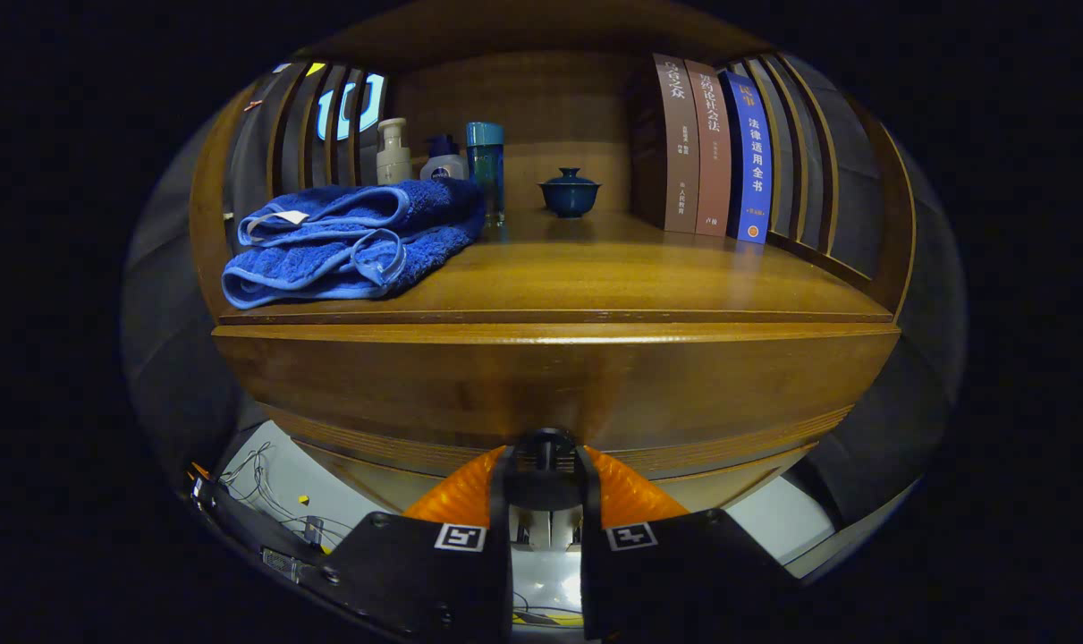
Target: Pull open the drawer, take out the items inside it, and place them on the countertop above the cabinet.
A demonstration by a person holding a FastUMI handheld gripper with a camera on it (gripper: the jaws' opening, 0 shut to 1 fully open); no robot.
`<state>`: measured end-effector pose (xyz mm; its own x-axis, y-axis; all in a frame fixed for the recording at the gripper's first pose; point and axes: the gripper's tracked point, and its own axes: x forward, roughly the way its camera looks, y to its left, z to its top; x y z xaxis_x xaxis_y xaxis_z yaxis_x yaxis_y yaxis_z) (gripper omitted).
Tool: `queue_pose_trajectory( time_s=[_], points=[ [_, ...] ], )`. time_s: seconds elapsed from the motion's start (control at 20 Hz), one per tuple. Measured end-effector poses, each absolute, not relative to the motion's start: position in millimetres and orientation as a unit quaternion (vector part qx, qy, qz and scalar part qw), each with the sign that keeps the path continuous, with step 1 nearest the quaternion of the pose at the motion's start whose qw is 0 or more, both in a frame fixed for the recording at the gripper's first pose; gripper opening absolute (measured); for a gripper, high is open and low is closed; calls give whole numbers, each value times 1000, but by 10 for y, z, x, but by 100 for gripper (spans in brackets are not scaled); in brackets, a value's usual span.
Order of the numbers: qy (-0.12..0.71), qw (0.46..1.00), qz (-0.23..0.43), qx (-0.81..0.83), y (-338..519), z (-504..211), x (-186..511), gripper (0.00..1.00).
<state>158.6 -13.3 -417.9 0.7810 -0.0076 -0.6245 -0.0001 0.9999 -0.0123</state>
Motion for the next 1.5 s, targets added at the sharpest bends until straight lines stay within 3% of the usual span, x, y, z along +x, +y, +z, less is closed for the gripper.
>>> queue_pose_trajectory(
  time_s=[1.5],
  points=[
    [409, 912, -5, 8, -111, -3965, -315, 34]
  ],
)
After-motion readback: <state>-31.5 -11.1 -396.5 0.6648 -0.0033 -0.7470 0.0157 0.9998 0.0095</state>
